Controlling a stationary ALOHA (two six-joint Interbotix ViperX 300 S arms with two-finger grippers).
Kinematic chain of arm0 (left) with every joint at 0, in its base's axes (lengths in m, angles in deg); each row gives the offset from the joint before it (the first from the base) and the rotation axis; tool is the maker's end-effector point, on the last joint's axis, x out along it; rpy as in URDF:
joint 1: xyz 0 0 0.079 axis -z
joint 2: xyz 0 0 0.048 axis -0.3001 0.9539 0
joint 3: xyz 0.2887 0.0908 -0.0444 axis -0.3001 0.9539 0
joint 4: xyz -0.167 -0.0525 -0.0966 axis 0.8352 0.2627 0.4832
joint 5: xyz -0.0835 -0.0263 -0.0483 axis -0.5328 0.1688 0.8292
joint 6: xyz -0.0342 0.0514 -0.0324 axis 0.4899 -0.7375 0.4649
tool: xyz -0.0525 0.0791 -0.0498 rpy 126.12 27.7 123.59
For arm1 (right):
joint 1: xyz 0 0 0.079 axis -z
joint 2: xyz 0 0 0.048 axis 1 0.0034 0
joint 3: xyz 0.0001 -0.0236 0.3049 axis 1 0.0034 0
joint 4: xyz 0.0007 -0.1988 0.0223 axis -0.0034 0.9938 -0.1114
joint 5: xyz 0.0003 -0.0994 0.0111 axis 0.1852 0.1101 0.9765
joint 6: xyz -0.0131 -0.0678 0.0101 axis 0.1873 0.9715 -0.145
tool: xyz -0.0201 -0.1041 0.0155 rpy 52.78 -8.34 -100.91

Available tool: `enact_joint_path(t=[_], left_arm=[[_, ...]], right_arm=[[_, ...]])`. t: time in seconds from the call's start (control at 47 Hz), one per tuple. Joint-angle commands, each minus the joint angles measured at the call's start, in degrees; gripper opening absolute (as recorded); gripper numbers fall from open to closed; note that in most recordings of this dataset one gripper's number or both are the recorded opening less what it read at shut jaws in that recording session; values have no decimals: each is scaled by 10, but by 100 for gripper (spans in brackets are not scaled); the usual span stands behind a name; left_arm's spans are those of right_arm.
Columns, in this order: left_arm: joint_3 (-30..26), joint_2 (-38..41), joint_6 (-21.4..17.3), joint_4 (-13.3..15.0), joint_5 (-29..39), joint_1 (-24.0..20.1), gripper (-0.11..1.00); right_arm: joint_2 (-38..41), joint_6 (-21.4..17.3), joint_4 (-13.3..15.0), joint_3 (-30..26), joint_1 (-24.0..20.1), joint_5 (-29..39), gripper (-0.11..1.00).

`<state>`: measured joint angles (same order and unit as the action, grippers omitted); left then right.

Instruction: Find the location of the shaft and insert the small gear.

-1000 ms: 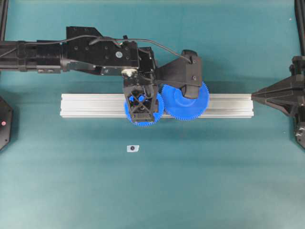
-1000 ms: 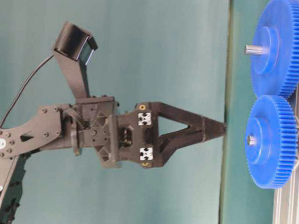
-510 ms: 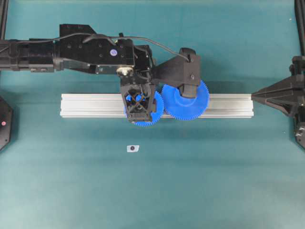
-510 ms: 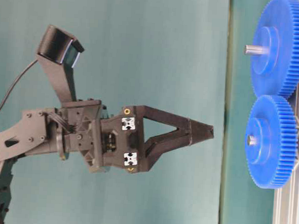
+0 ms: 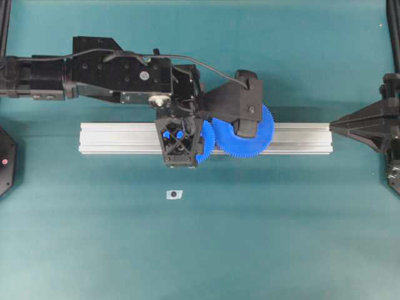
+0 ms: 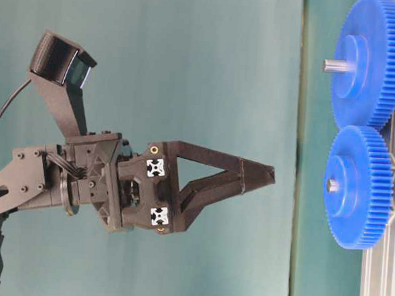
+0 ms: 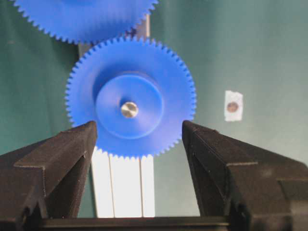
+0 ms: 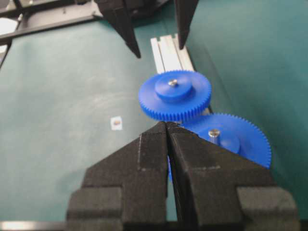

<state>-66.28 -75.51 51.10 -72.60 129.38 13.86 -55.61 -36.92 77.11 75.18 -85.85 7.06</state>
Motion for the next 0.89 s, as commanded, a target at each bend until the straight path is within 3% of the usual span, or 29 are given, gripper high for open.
enact_joint_path(t=[0.0, 0.872], left_arm=[[-11, -25, 0, -2, -1, 3, 69], [-13, -21, -1, -2, 18, 5, 69]], right_arm=[[4, -4, 0, -5, 2, -4, 5], [4, -4, 0, -5, 2, -3, 5]])
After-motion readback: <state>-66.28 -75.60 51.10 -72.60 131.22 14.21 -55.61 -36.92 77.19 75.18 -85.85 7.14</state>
